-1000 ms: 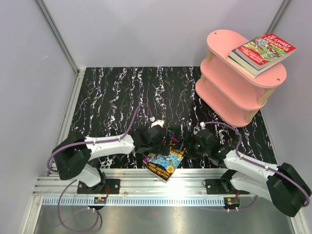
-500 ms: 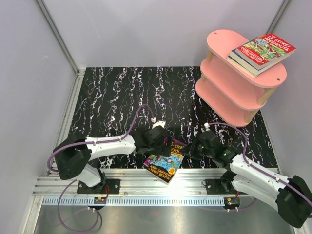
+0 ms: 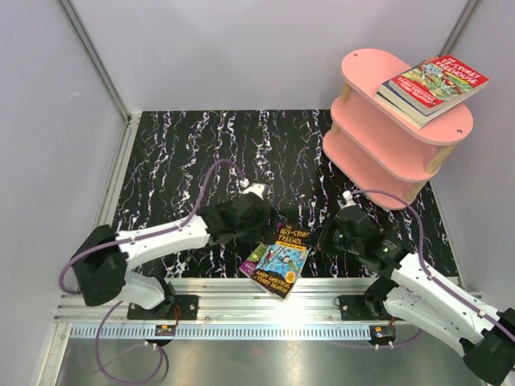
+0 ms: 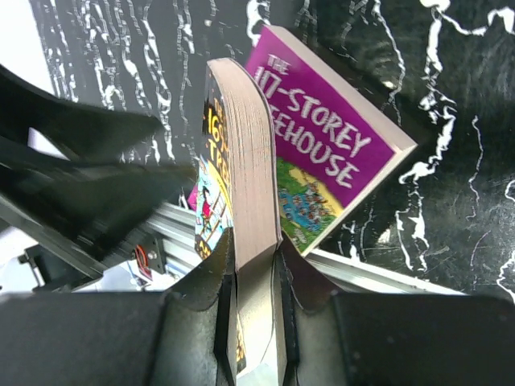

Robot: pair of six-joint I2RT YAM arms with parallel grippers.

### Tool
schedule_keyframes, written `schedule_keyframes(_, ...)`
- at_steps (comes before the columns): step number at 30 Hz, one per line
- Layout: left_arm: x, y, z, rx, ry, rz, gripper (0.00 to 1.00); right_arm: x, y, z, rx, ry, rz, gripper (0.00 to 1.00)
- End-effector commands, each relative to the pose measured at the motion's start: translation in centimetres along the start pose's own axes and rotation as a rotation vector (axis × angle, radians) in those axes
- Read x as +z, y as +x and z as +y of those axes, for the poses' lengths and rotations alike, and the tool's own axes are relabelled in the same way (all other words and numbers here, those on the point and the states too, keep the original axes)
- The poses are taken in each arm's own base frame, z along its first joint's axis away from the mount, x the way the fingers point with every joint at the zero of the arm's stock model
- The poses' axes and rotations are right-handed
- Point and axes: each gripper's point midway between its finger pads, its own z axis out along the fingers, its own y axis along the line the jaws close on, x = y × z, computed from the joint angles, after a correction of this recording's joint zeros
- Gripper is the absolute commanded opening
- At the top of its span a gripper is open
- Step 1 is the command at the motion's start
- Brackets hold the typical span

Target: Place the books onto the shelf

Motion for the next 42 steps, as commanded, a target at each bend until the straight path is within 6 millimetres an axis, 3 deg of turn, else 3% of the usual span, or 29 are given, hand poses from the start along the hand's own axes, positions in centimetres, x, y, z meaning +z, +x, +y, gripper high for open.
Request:
schedule_keyframes(1,-3.1,-5.0,-0.7,0.029,0.071,-0.151,0.99,-1.1,-1.0,1.3,-0.049,-0.01,-0.029,0.0)
schedule_keyframes(3,-4.2,-6.2,-2.3,0.041,0.178,-0.201,0.99,-1.2,-1.1,1.3,-0.051,-0.01,-0.031,0.0)
schedule_keyframes(5,-4.2,-5.9,-2.8,0.072,0.232,-0.214,0.99,-1.8,-1.4,2.0,-0.056,-0.042,-0.052,0.0)
schedule_keyframes(6,-4.6,-6.3,-4.1,0.082,0.312,-0.24,0.99,-2.0,-1.7,2.2,-0.058,-0.049,-0.067,0.0)
schedule_keyframes(10,-4.6,-5.2,-5.3,0.114,0.489,-0.233,0.99,-4.1,-3.3,4.2,-0.092,-0.086,-0.126,0.0)
schedule_keyframes(16,-4.5,-6.3,-5.7,0.152,0.656,-0.275,0.98,-6.1,-4.5,6.4,-0.123,-0.151,-0.164,0.0)
schedule_keyframes(20,-4.8,-5.6,-7.1,0.151,0.823,-0.242,0.88,-6.4,-4.6,7.1,-0.122,-0.179,-0.169,0.0)
schedule_keyframes(23,-6.2,-5.4,-8.7,0.167,0.963,-0.24,0.82,-6.1,-4.6,7.2,-0.114,-0.184,-0.166,0.0)
schedule_keyframes(27,-6.6,-5.2,-10.0,0.183,1.084,-0.216,0.56,-6.1,-4.7,7.0,-0.105,-0.183,-0.18,0.0)
schedule_keyframes(30,-7.4,-4.5,-10.5,0.182,1.166,-0.197,0.48,-6.0,-4.9,7.0,-0.102,-0.182,-0.189,0.0)
schedule_keyframes(33,-8.1,-4.2,-10.8,0.178,1.22,-0.183,0.31,-5.6,-5.0,6.7,-0.1,-0.165,-0.19,0.0)
schedule_keyframes(34,-8.0,-4.1,-10.8,0.172,1.221,-0.178,0.2,-5.4,-5.0,6.6,-0.1,-0.159,-0.189,0.0)
schedule_keyframes(36,-8.3,-4.0,-10.8,0.177,1.239,-0.189,0.12,-5.2,-5.1,6.5,-0.099,-0.157,-0.192,0.0)
schedule_keyframes(39,-9.8,-3.8,-11.1,0.201,1.309,-0.21,0.11,-4.5,-5.2,6.0,-0.098,-0.135,-0.206,0.0)
schedule_keyframes(42,-11.8,-3.4,-11.6,0.225,1.42,-0.217,0.23,-3.8,-5.4,5.6,-0.101,-0.117,-0.213,0.0)
